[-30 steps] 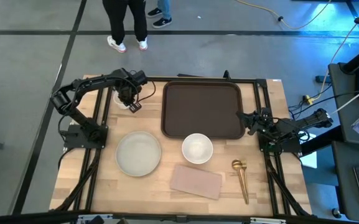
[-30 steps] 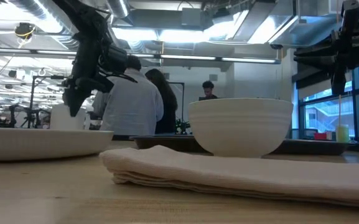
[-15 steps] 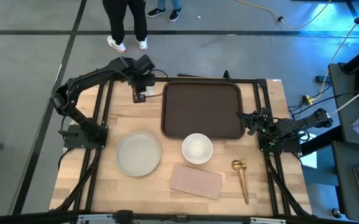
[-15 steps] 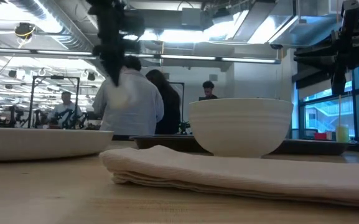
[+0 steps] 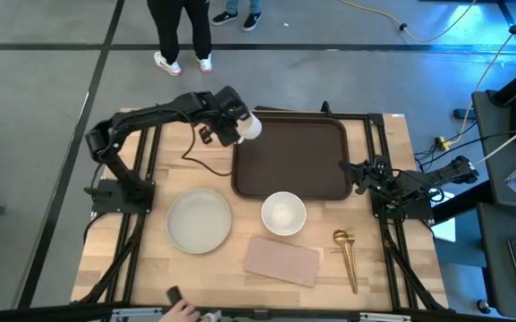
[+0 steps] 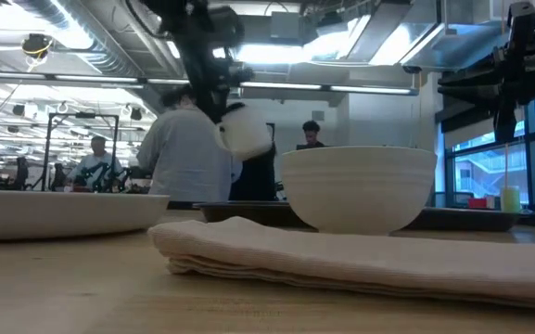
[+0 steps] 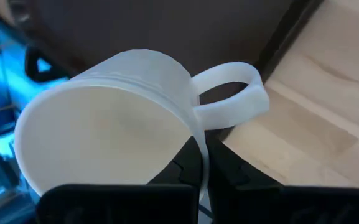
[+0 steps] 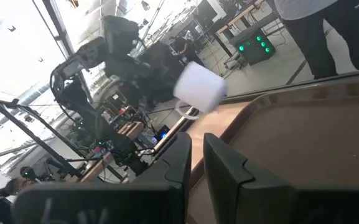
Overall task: Set up tray
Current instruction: Put the white mug on the black serving tray
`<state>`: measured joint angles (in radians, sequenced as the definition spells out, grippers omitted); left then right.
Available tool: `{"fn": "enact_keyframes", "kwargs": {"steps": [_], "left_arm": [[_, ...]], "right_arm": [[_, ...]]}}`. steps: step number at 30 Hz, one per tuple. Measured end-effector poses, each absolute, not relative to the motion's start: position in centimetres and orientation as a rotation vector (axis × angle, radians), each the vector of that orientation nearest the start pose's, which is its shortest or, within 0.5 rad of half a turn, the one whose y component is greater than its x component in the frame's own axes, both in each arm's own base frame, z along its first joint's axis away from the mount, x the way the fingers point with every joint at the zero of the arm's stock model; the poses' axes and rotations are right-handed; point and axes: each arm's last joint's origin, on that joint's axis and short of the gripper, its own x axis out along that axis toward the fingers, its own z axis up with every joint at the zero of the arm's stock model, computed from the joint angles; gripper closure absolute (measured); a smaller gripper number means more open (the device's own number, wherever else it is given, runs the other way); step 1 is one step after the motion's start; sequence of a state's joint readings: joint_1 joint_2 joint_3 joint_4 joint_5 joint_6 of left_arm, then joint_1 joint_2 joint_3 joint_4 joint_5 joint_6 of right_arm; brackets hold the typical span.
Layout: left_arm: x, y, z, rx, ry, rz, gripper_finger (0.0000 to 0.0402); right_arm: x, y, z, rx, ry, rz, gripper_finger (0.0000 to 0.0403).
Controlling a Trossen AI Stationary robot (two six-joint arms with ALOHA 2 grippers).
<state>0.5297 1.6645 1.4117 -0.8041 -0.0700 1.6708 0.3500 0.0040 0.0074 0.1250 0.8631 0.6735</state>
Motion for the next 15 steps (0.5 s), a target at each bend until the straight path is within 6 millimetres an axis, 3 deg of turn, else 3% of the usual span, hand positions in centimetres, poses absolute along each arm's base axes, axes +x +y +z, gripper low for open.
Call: {"fn": "enact_keyframes", "kwargs": {"steps": [5, 15], "left_arm": [[31.5, 19.1, 24.7, 1.23, 1.247, -0.556, 0.0399], [34.0, 23.2, 22.6, 1.198, 1.302, -0.627, 0.0399]], "right_arm": [[8.9, 0.8, 17.6, 0.73, -0.284, -0.485, 0.0357], [8.8, 0.7, 17.3, 0.705, -0.27, -0.557, 0.0357]]}}
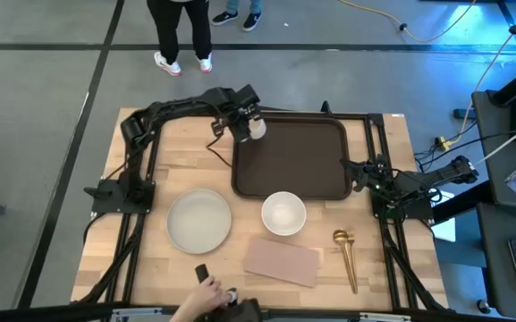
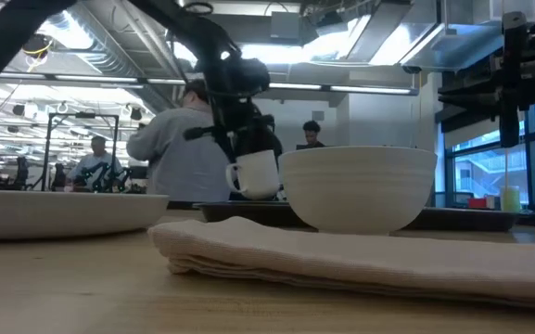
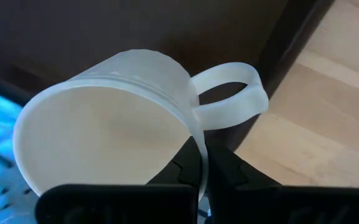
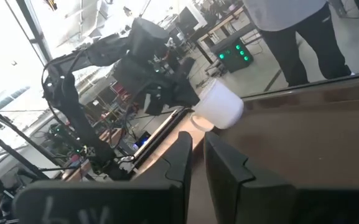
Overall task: Set up tray
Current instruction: Put the white mug on the black serving tray
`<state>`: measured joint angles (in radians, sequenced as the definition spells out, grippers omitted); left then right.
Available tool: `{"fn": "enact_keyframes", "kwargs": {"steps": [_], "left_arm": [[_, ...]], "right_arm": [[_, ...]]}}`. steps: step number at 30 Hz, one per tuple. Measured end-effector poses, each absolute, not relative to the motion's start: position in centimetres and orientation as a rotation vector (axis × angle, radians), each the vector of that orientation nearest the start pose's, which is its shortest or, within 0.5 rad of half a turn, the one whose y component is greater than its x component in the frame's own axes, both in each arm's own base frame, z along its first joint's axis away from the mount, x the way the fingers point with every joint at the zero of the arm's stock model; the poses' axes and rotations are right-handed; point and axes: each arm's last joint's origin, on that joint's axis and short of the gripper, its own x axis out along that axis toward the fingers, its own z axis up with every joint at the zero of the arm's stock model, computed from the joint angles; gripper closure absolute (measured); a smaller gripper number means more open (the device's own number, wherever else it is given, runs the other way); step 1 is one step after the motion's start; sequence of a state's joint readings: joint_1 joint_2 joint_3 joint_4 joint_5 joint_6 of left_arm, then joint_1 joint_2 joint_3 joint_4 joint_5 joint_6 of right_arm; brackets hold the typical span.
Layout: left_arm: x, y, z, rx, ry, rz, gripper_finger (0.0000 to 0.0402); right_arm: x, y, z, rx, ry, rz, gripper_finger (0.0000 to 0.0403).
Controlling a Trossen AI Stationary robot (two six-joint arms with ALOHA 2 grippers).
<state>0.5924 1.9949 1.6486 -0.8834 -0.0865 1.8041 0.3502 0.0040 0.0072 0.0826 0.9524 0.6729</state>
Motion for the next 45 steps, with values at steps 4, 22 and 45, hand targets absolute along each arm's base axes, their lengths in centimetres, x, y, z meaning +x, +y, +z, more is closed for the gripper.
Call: {"fn": "enact_keyframes", "kwargs": {"steps": [4, 22, 45], "left_arm": [[34.4, 24.1, 21.8, 1.185, 1.325, -0.681, 0.0399], [34.5, 24.1, 20.5, 1.168, 1.363, -0.734, 0.037], [35.1, 24.2, 21.5, 1.203, 1.415, -0.662, 0.0291]], "right_arm": [[8.8, 0.7, 17.3, 0.71, -0.271, -0.556, 0.0357], [8.8, 0.7, 17.3, 0.712, -0.272, -0.553, 0.0357], [8.8, 0.7, 17.3, 0.713, -0.272, -0.553, 0.0357]]}}
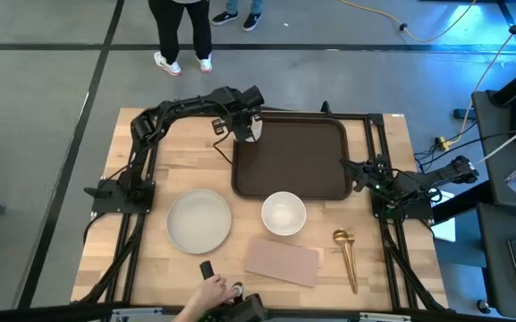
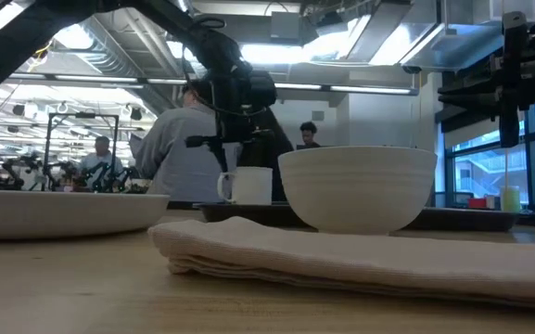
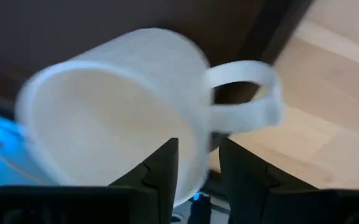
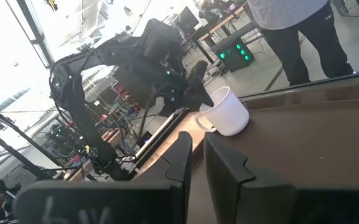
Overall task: Set up tray
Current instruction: Put the white mug on the black serving tray, then put the gray plate to the bottom right of the white mug on the black serving tray
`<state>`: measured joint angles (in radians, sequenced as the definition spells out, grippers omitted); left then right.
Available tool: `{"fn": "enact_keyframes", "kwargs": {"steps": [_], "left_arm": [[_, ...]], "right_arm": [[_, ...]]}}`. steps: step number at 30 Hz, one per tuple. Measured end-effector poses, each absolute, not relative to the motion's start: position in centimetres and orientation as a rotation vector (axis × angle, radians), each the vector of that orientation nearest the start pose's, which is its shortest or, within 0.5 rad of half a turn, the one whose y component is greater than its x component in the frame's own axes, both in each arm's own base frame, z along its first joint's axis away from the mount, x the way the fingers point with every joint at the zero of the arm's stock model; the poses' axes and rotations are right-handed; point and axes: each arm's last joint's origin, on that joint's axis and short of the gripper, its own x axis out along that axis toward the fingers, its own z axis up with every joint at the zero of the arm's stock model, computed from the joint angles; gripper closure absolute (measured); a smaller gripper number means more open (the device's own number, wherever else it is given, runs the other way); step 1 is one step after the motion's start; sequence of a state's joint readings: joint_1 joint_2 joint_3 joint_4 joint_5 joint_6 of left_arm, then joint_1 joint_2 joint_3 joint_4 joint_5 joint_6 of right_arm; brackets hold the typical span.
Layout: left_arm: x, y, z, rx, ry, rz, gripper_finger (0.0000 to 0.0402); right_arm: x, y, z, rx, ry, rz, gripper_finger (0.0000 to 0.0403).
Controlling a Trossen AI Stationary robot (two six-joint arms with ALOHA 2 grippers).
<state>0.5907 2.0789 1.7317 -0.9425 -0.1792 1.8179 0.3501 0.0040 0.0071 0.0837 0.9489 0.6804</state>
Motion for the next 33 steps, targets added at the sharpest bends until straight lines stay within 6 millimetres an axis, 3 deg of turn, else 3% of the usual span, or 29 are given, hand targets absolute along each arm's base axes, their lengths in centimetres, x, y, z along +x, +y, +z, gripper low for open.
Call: {"fn": "enact_keyframes", "kwargs": {"steps": [8, 18, 24, 29, 33], "left_arm": [[36.0, 24.8, 25.1, 1.255, 1.378, -0.544, 0.0291], [35.2, 23.8, 30.8, 1.134, 1.419, -0.298, 0.0304], [32.8, 20.1, 37.1, 0.697, 1.191, 0.037, 0.0328], [28.4, 15.4, 42.0, 0.215, 0.91, -0.134, 0.0346], [25.0, 11.4, 43.9, 0.004, 0.94, -0.199, 0.0349]], "right_arm": [[8.8, 0.7, 17.3, 0.712, -0.271, -0.553, 0.0357], [8.8, 0.7, 17.3, 0.712, -0.27, -0.547, 0.0357], [8.8, 0.7, 17.3, 0.711, -0.268, -0.545, 0.0357], [8.8, 0.7, 17.3, 0.712, -0.268, -0.542, 0.0357], [8.9, 0.8, 17.2, 0.708, -0.251, -0.505, 0.0357]]}}
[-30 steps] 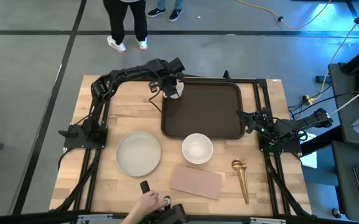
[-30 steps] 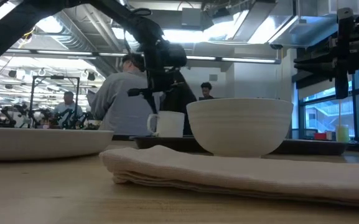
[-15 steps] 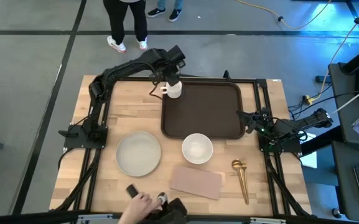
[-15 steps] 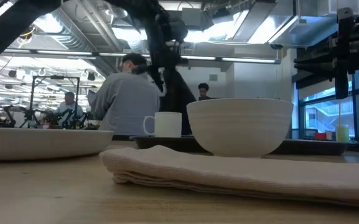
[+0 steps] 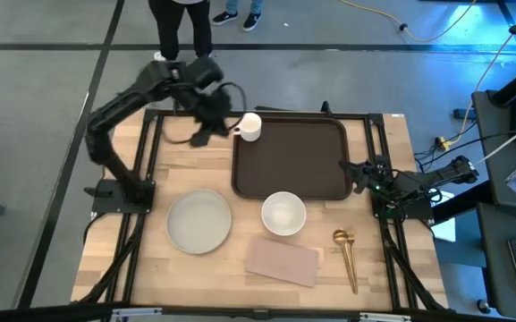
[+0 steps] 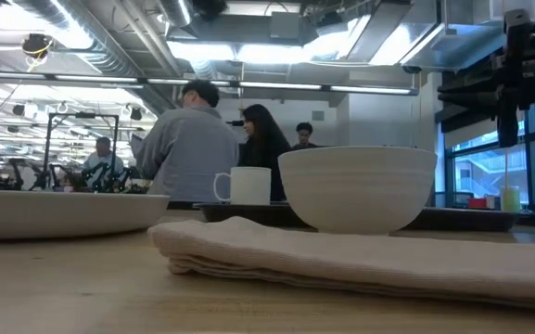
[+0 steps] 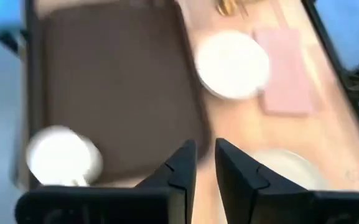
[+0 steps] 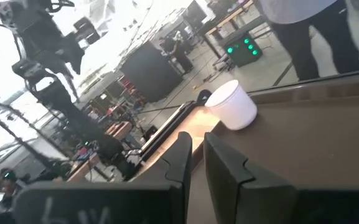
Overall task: Set up tray
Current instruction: Put the gray plate to the bottom right of the white mug on the black serving tray
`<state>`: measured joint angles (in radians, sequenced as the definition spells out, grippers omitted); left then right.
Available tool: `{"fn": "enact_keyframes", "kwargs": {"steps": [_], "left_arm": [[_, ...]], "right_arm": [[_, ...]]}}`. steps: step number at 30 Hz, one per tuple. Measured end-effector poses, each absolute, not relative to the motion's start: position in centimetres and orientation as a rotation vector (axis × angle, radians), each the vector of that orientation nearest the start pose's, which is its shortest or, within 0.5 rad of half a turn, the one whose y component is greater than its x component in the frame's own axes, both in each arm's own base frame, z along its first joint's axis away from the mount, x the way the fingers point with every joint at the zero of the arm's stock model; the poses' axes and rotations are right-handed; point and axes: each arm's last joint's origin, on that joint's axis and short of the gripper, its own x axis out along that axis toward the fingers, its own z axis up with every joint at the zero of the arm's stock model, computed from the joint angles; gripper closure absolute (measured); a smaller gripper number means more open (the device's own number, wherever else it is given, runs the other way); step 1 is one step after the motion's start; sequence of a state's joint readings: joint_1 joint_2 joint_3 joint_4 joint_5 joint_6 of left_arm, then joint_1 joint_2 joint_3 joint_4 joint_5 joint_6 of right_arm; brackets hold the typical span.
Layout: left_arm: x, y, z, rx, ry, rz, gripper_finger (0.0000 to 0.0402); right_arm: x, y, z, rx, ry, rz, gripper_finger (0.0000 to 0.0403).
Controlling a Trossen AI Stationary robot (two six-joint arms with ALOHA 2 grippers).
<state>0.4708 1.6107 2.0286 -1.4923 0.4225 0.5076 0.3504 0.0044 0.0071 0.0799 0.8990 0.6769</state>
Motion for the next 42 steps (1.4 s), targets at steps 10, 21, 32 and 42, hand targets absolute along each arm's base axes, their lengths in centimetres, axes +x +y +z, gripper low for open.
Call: {"fn": "enact_keyframes", "kwargs": {"steps": [10, 21, 32, 42], "left_arm": [[21.0, 4.7, 40.8, -0.397, 1.208, 0.095, 0.0281], [18.8, 2.9, 29.3, -0.449, 1.415, 0.321, 0.0205], [18.1, 3.7, 19.5, -0.638, 1.458, 0.58, 0.0202], [17.4, 3.5, 16.7, -0.678, 1.451, 0.599, 0.0202]], "right_arm": [[9.0, 1.0, 17.2, 0.705, -0.225, -0.446, 0.0357], [9.0, 1.0, 17.2, 0.706, -0.226, -0.446, 0.0357], [9.0, 1.0, 17.2, 0.734, -0.233, -0.443, 0.0357], [9.0, 1.0, 17.2, 0.762, -0.242, -0.441, 0.0357]]}}
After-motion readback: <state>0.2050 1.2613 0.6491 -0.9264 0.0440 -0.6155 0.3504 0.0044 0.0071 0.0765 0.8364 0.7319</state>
